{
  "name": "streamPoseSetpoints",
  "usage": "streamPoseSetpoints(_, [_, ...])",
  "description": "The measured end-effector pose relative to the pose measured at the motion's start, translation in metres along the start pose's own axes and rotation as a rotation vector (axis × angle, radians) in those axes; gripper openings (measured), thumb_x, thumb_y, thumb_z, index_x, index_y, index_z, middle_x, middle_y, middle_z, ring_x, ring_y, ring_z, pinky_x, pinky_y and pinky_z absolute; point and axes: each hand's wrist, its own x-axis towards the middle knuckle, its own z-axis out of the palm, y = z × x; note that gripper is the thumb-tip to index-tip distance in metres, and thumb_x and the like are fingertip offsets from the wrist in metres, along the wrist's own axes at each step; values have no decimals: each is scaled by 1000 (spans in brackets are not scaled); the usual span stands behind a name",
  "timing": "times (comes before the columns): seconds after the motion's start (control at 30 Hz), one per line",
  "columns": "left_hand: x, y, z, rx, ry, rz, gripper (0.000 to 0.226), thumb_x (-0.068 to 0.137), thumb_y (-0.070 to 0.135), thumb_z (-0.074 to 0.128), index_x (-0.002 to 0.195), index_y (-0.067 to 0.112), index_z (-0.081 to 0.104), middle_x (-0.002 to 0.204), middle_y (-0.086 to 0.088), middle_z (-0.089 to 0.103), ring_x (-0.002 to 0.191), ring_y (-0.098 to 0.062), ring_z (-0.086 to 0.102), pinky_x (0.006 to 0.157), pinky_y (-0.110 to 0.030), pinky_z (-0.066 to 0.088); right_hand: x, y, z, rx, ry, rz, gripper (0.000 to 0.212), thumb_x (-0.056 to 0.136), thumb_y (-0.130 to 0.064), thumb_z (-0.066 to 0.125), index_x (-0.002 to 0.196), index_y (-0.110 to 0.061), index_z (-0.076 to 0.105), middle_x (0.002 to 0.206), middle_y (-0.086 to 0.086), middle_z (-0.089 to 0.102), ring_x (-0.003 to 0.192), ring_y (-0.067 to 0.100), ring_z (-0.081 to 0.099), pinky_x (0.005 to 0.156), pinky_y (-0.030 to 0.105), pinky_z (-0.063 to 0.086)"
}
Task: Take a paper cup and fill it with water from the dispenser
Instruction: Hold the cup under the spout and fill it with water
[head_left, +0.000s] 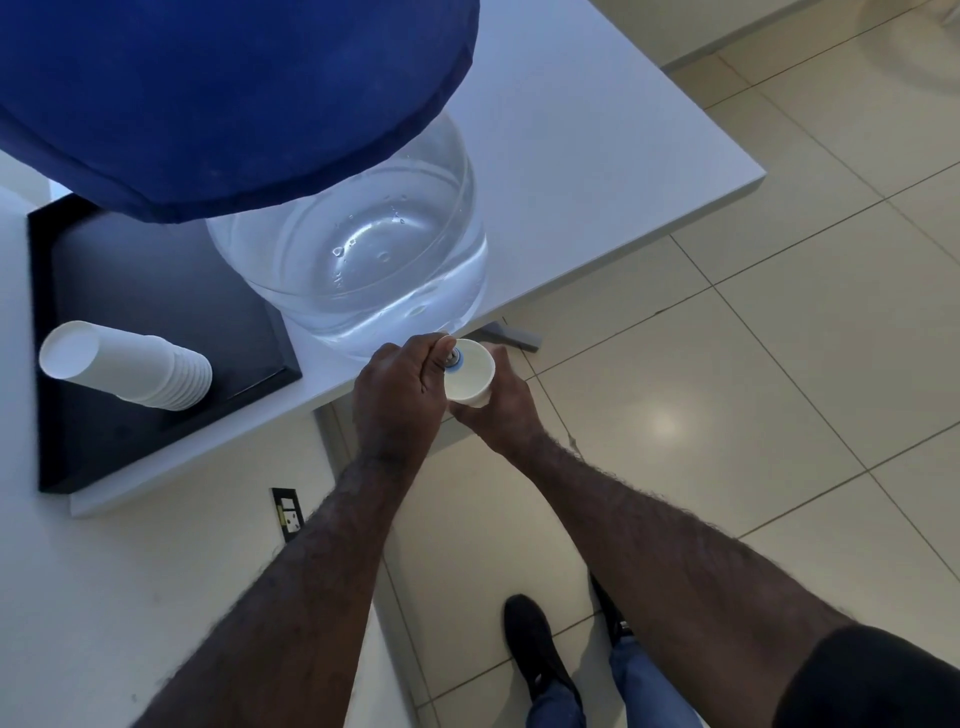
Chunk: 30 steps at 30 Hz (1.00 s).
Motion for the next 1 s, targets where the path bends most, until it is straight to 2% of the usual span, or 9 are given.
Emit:
streamPoseSetpoints(0.07, [0,0,0,3,3,-2,28,98,28,57,111,8,71,90,-17,76,80,-32,68,69,-45,57,1,-1,1,2,0,-5,69,70,-25,87,125,-21,44,111,-11,56,98,8,59,76,13,50])
streamPoseSetpoints(0.23, [-1,2,1,1,11,-18,26,98,28,58,109,8,72,88,-16,76,79,-32,68,68,-42,57,1,-3,0,13,6,5,69,70,-28,87,123,-29,42,110,-15,57,94,1,60,72,8,48])
streamPoseSetpoints(0.37, [-1,1,1,0,-1,-30,28,98,29,57,111,9,71,89,-16,76,79,-31,68,69,-44,57,1,-3,0,19,7,15,68,70,-27,87,122,-31,43,109,-16,58,95,0,60,73,15,52])
streamPoseSetpoints(0.77, [-2,1,0,6,11,18,28,97,28,59,111,7,71,92,-15,78,79,-28,71,68,-39,60,0,-2,2,14,14,-3,69,70,-29,87,123,-27,43,109,-15,56,95,-3,58,71,4,47])
streamPoseSetpoints(0.9, [-2,0,0,8,8,30,28,97,28,58,111,7,71,93,-15,78,80,-29,72,69,-41,61,-1,-1,3,3,21,-11,71,70,-29,87,125,-25,41,112,-12,56,97,6,59,74,14,52])
streamPoseSetpoints(1.0, [-1,-1,0,3,2,18,28,98,28,58,112,7,70,94,-15,78,83,-30,72,70,-45,61,0,0,3,-1,23,-11,72,70,-30,86,124,-30,40,111,-14,56,97,4,60,76,17,54])
